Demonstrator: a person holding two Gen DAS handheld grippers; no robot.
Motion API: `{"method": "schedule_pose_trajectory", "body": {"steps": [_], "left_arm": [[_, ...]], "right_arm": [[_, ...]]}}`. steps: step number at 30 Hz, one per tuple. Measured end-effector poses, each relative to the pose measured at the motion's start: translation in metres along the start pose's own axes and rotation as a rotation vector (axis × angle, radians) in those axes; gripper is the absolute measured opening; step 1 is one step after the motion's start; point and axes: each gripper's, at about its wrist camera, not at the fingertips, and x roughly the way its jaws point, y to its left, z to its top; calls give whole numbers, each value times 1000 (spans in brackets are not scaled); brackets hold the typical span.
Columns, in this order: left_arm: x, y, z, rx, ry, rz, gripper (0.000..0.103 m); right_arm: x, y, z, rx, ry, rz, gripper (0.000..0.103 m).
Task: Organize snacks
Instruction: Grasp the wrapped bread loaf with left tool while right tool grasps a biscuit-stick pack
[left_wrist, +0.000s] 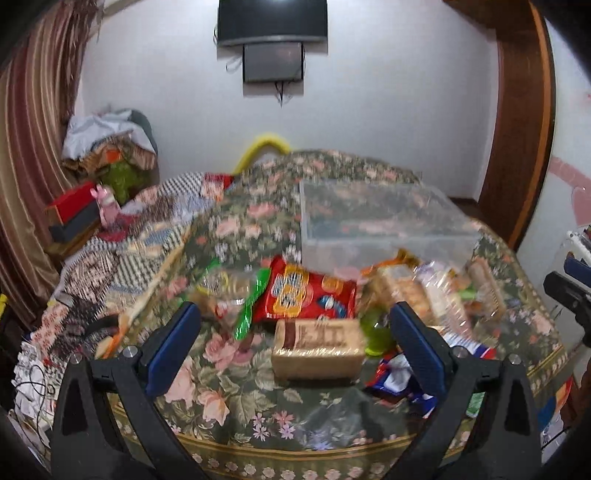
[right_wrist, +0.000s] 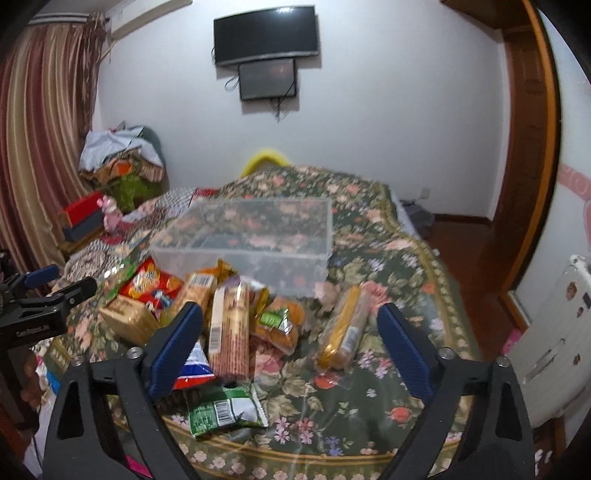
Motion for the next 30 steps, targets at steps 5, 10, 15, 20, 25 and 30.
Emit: {"method": "schedule_pose_trajectory", "body": {"steps": [5, 10, 15, 20, 25, 30], "left_arm": [[35, 5, -12, -19, 100, -32, 90], [56, 2, -20, -21, 138, -73, 91], [62, 0, -22, -36, 153, -114, 92], [66, -4, -23, -30, 171, -142, 92], [81, -6, -30, -28, 221, -126, 92], [88, -3, -32, -68, 237, -157, 84]], "right_arm": [[29, 2, -2, -14, 69, 55, 72], [53, 7, -4, -16, 132, 101, 67], [78, 16, -6, -16, 206, 159, 54], [90, 21, -8, -24, 255, 199, 42], [94, 27, -7, -56, 280, 215, 42], [104, 32, -6, -61, 310, 224, 45]]}}
